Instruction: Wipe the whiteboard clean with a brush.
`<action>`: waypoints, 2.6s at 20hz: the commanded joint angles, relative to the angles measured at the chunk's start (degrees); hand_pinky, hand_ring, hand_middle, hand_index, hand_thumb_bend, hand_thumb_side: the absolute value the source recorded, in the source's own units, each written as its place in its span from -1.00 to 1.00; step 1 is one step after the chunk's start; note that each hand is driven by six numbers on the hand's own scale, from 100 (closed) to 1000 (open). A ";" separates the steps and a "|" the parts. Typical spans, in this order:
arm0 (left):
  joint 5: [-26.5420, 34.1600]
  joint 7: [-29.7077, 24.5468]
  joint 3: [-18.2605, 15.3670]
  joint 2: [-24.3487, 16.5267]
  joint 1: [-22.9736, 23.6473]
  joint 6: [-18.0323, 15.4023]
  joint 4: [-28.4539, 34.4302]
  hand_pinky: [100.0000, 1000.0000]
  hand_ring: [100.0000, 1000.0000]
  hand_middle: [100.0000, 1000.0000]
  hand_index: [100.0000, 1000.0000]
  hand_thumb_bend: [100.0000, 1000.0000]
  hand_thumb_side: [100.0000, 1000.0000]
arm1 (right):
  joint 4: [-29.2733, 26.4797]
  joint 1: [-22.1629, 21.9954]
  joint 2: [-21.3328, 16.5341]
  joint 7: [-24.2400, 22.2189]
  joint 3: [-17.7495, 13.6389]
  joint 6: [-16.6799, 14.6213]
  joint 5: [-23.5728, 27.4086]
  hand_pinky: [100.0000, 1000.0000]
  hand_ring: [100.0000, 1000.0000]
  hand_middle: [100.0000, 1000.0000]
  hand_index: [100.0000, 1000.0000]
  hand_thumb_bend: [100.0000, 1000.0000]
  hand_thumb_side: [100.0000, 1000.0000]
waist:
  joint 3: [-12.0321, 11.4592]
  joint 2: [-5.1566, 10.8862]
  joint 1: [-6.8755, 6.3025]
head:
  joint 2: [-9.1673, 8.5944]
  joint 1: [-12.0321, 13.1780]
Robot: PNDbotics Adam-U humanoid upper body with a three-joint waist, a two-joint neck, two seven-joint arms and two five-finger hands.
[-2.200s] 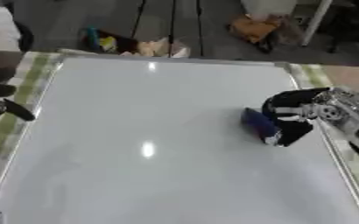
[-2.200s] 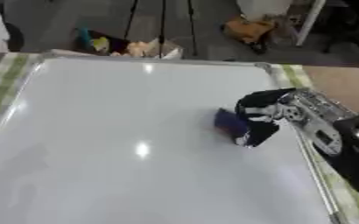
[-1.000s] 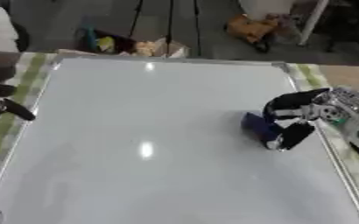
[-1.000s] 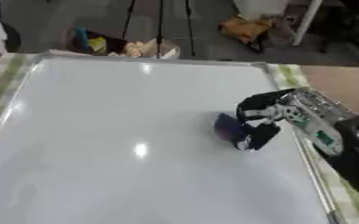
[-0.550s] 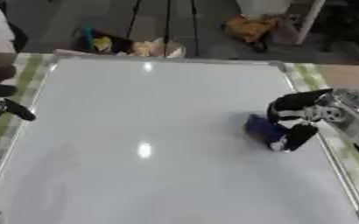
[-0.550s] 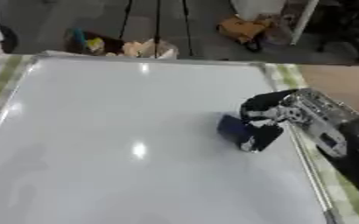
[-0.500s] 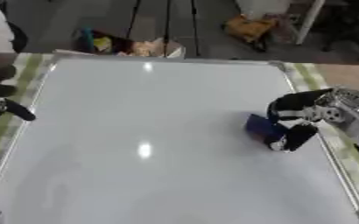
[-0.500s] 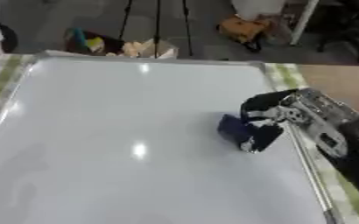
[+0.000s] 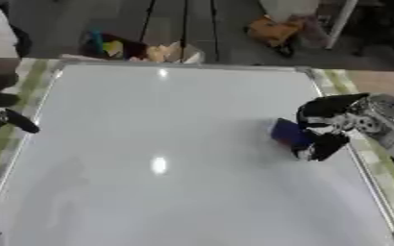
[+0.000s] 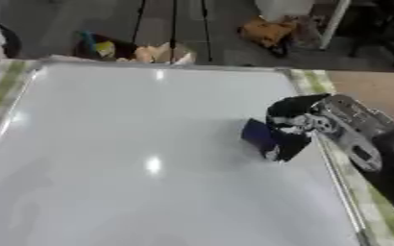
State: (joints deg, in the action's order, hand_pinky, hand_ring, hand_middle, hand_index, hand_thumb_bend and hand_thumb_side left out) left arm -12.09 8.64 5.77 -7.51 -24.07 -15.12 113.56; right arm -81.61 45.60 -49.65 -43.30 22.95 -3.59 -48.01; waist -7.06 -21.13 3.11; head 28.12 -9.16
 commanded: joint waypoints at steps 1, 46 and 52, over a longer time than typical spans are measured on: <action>0.20 -0.19 0.43 -0.26 -0.41 -0.04 1.03 -0.29 0.58 0.30 0.18 -1.00 0.83 | -0.06 1.52 -1.27 0.52 -0.87 0.41 -1.00 0.53 0.59 -0.14 -0.55 -1.00 0.02 | -0.03 1.14 -0.07 | -0.14 0.00; 0.27 -0.04 0.39 -0.12 -0.64 -0.10 1.03 -0.29 0.59 0.30 0.19 -1.00 0.82 | -4.94 -0.74 -1.50 -2.32 1.58 1.03 4.59 0.48 0.52 -0.23 -0.56 -1.00 -0.07 | -0.24 1.38 -0.28 | -0.04 -0.45; 0.28 -0.06 0.39 -0.07 -0.60 -0.07 1.03 -0.29 0.59 0.30 0.19 -1.00 0.82 | -1.77 -0.42 -0.66 -1.62 0.86 2.07 2.60 0.48 0.52 -0.24 -0.55 -1.00 -0.09 | -0.54 1.55 -0.56 | 0.03 -0.65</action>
State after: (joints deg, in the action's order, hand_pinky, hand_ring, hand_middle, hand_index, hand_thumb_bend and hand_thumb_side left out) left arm -11.93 8.60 5.78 -7.50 -24.12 -15.14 113.56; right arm -83.89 44.41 -48.81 -45.13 24.75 -1.81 -44.72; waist -7.54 -21.09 2.62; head 28.13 -9.66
